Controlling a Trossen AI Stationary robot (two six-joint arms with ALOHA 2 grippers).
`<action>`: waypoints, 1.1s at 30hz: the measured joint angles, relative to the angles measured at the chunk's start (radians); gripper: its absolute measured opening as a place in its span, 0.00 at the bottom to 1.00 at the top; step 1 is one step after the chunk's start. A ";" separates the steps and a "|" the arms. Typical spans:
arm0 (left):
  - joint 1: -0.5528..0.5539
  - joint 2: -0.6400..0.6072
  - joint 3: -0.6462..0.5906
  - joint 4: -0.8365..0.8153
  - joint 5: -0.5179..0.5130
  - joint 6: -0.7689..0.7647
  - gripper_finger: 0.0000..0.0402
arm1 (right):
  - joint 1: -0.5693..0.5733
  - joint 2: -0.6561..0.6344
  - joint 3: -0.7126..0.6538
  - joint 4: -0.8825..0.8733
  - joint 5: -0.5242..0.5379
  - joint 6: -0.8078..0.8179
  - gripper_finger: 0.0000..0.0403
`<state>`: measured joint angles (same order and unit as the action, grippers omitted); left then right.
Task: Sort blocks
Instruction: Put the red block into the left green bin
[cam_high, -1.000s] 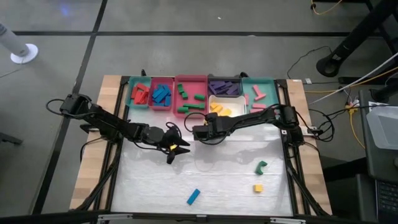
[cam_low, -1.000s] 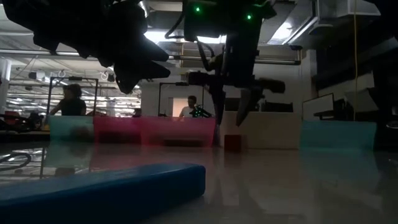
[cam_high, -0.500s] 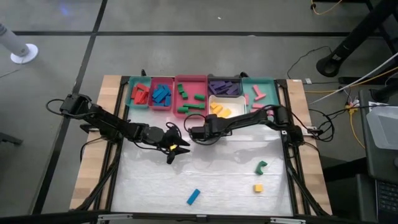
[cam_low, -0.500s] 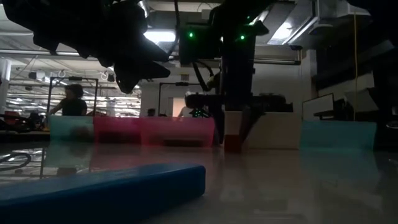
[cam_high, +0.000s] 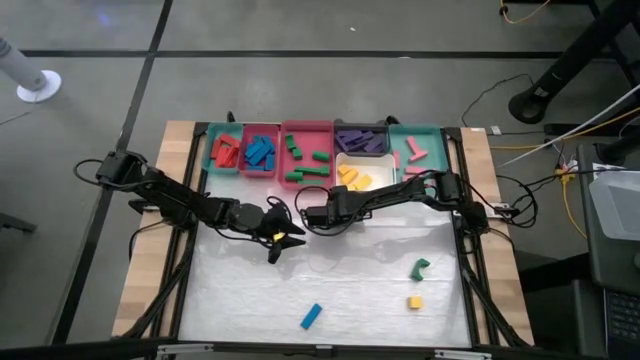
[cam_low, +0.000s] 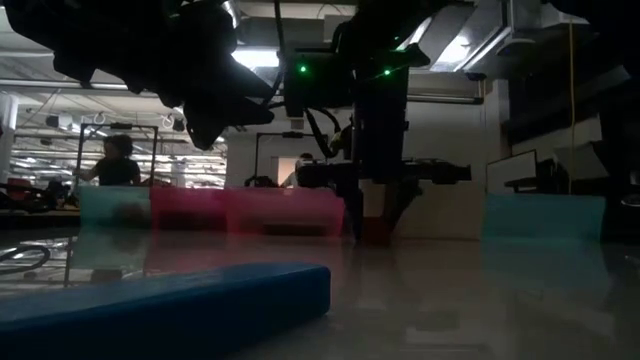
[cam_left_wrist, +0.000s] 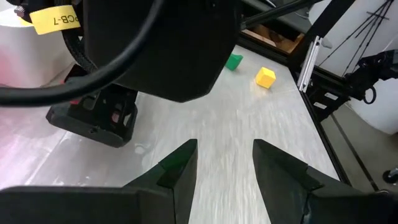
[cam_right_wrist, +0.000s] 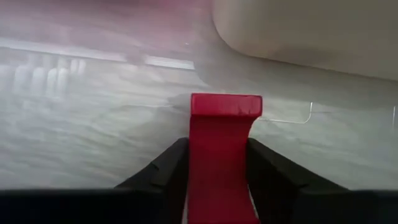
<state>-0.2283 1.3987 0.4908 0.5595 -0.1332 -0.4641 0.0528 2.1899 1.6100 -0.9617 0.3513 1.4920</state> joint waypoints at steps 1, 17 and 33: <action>0.000 -0.002 0.000 0.000 0.000 0.000 0.36 | 0.000 -0.002 0.000 0.000 0.001 -0.008 0.34; 0.048 -0.410 0.000 -0.457 0.000 0.000 0.36 | -0.002 -0.005 0.251 0.087 0.005 -0.566 0.01; 0.048 -0.782 0.000 -0.845 -0.001 -0.021 0.36 | -0.045 -0.005 0.332 -0.023 -0.187 -0.650 0.05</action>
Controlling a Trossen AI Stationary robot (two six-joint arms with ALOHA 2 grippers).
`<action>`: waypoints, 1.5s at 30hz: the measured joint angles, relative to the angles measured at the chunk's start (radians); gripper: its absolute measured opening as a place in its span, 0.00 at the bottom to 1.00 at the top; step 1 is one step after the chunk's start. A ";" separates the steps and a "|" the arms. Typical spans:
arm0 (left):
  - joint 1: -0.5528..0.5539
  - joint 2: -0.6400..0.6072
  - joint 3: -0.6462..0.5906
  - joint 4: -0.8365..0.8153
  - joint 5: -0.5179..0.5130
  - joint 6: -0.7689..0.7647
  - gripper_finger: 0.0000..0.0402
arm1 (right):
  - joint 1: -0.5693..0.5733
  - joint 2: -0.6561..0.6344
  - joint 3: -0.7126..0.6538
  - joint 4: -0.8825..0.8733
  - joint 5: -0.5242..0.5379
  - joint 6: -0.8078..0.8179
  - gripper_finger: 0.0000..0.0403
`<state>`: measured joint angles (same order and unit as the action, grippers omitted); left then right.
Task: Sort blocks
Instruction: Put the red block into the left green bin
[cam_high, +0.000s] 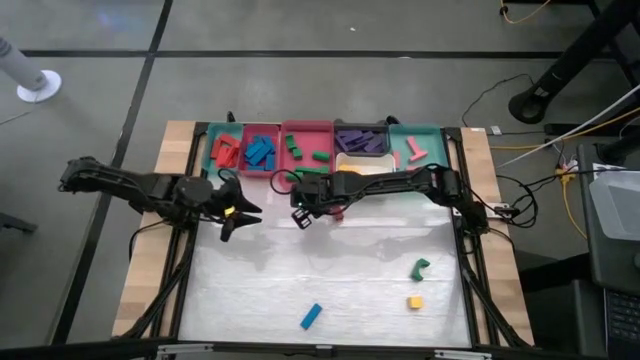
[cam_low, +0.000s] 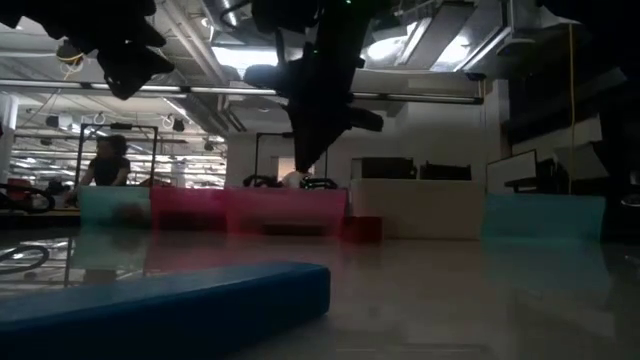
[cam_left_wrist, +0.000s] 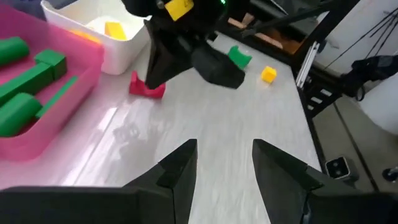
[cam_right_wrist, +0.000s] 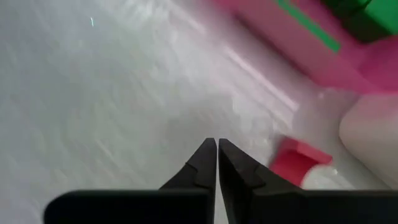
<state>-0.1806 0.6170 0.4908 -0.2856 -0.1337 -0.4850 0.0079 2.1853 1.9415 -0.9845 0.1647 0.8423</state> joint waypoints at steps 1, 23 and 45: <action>0.000 -0.008 0.000 -0.013 0.000 0.000 0.36 | -0.004 0.000 0.000 -0.016 -0.021 -0.014 0.05; 0.000 -0.025 0.000 -0.127 -0.001 0.048 0.36 | -0.036 -0.003 -0.085 -0.241 -0.186 0.151 0.60; 0.000 -0.025 0.000 -0.127 -0.001 0.042 0.36 | -0.042 -0.001 -0.204 -0.054 -0.095 0.204 0.58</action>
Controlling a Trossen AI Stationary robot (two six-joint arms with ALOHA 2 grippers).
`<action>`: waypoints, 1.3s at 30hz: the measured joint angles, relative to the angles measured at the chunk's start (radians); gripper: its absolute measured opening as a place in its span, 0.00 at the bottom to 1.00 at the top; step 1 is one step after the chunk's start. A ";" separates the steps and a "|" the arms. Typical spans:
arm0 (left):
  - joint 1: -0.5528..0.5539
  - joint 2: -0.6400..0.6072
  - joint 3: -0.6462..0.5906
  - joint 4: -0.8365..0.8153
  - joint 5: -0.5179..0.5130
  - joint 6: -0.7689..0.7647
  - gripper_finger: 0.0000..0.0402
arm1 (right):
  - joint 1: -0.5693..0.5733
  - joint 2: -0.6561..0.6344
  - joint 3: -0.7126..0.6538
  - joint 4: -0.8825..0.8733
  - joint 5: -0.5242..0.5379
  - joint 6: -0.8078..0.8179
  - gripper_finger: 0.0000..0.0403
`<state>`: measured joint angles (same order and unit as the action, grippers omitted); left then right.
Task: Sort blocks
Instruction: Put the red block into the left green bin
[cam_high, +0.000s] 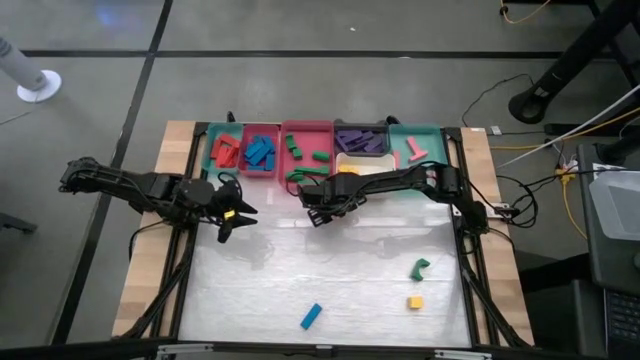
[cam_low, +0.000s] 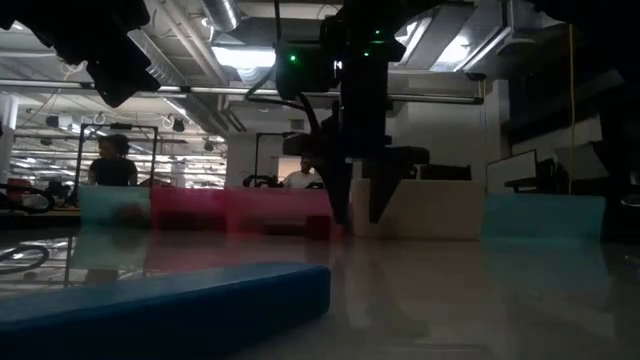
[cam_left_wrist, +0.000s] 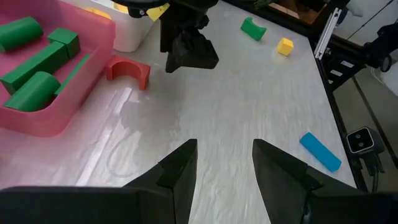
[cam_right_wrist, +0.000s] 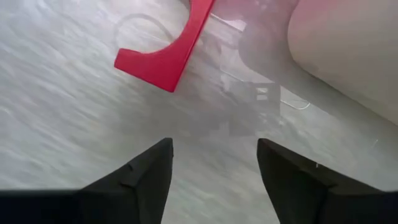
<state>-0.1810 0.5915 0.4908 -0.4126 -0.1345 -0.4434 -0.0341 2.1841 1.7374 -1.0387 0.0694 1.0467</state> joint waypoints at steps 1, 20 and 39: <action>0.000 0.000 0.000 0.000 0.000 -0.001 0.36 | 0.000 0.000 0.000 0.001 0.000 0.004 0.57; 0.000 0.000 0.000 0.000 0.000 -0.028 0.36 | -0.014 0.000 0.000 0.204 -0.029 0.274 0.57; 0.000 0.000 0.000 0.000 0.000 -0.021 0.36 | -0.072 0.020 0.005 0.224 0.050 0.363 0.53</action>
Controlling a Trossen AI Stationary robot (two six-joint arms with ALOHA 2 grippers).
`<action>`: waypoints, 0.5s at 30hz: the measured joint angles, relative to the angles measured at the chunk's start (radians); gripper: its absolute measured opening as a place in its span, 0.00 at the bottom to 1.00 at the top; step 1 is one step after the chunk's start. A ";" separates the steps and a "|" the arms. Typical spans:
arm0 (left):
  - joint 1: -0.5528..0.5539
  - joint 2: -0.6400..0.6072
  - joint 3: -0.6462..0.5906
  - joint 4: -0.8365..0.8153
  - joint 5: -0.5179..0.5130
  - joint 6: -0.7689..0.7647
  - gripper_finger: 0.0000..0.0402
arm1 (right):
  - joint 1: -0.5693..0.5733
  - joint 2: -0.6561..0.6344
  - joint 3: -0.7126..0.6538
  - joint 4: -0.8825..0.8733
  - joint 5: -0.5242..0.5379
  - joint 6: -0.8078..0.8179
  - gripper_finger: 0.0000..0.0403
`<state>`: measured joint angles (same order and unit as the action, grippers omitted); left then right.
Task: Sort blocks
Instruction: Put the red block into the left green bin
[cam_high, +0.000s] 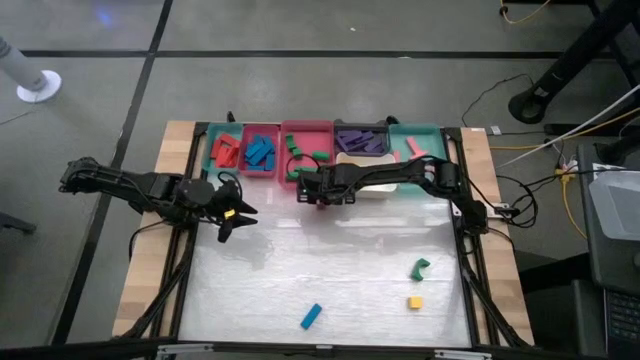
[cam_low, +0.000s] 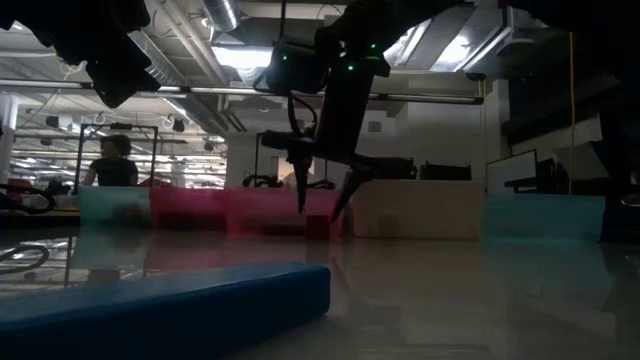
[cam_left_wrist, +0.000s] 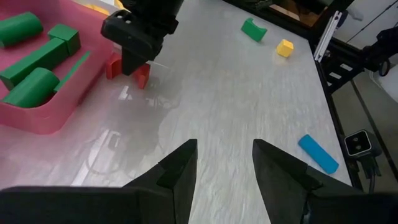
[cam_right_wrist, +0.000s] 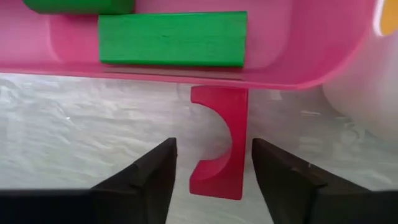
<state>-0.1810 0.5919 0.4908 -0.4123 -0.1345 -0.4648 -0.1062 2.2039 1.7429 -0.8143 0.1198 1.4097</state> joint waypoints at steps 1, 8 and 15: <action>0.000 0.000 0.000 -0.001 0.000 0.000 0.36 | 0.001 0.001 0.000 -0.003 0.006 0.000 0.50; 0.000 0.000 0.000 0.000 0.000 -0.002 0.36 | 0.006 0.008 -0.005 -0.011 0.026 -0.023 0.30; 0.000 0.000 0.000 0.000 0.000 -0.005 0.36 | 0.015 0.008 -0.005 -0.006 0.045 -0.061 0.22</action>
<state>-0.1814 0.5916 0.4908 -0.4118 -0.1345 -0.4699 -0.0912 2.2124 1.7378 -0.8204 0.1645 1.3491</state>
